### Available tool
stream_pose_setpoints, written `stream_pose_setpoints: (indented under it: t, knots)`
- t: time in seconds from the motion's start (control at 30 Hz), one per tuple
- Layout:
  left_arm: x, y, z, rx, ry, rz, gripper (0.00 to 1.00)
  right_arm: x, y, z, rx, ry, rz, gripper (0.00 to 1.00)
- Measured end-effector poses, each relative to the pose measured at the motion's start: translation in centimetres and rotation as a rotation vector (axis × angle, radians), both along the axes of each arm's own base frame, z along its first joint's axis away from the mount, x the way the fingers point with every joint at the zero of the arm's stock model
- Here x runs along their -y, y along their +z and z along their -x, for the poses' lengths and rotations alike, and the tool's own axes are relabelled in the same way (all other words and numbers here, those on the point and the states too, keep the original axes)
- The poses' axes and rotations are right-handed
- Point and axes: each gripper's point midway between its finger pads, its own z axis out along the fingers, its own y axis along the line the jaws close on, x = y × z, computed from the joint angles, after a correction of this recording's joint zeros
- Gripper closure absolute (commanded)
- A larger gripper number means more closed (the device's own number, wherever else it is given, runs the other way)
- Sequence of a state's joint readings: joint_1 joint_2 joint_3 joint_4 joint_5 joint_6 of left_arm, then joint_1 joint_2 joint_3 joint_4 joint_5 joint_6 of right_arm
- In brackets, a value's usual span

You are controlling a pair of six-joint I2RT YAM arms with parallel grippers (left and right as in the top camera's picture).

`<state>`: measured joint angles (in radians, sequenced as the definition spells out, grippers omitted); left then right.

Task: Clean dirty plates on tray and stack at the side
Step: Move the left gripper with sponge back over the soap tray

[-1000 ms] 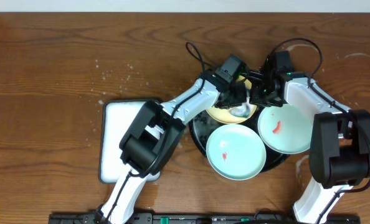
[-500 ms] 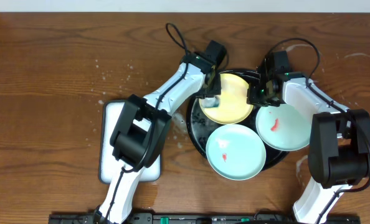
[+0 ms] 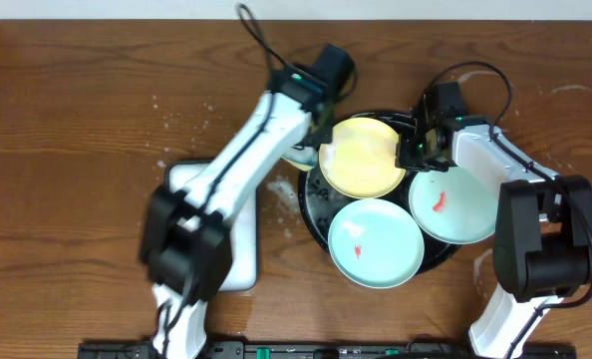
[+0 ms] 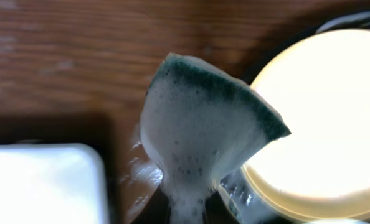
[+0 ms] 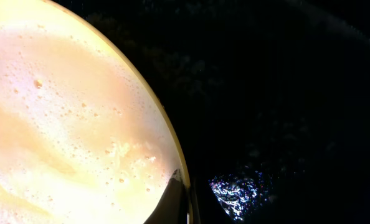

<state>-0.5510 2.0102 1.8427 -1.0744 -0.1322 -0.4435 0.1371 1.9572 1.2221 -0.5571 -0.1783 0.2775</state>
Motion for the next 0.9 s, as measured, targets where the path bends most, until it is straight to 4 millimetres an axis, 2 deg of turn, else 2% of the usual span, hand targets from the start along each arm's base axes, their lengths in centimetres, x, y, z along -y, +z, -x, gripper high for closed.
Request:
stream_pose_setpoints:
  t: [0.07,0.17,0.3,0.37,0.47,0.57,0.63,0.73,0.8,0.83,0.9]
  knots:
    - [-1.6,2.7,1.4,0.005,0.012,-0.008,0.93,0.0,0.0,0.0,0.0,0.001,0.001,0.99]
    - [-4.4,5.2,4.3,-0.041,0.031,-0.042,0.93,0.1,0.2,0.1,0.001,0.006,0.008,0.99]
    - [-7.1,6.8,6.1,-0.075,0.06,-0.066,0.93,0.7,1.1,0.8,-0.002,0.002,0.036,0.99]
    - [-8.5,7.7,6.6,-0.062,0.084,-0.061,0.93,1.2,2.9,0.9,0.037,-0.003,0.064,0.99]
    - [-10.9,9.1,7.7,-0.017,0.131,-0.042,0.93,1.9,7.1,0.6,0.141,0.002,0.122,0.99]
    - [-12.9,9.8,8.9,0.035,0.173,-0.017,0.92,1.9,9.9,1.0,0.209,0.02,0.182,0.99]
    - [-14.4,9.9,9.8,0.071,0.211,-0.001,0.93,1.8,11.3,1.4,0.246,0.043,0.241,0.99]
    - [-15.8,8.6,10.5,0.102,0.254,0.03,0.93,1.9,12.0,1.6,0.273,0.082,0.334,0.99]
    - [-16.6,6.9,10.9,0.089,0.278,0.029,0.92,2.0,12.2,1.6,0.285,0.11,0.394,0.99]
    - [-16.9,5.2,11.0,0.07,0.292,0.027,0.92,2.4,12.4,1.5,0.294,0.128,0.449,0.99]
    - [-17.1,3.1,10.9,0.054,0.302,0.031,0.93,2.7,13.0,1.5,0.312,0.164,0.526,0.99]
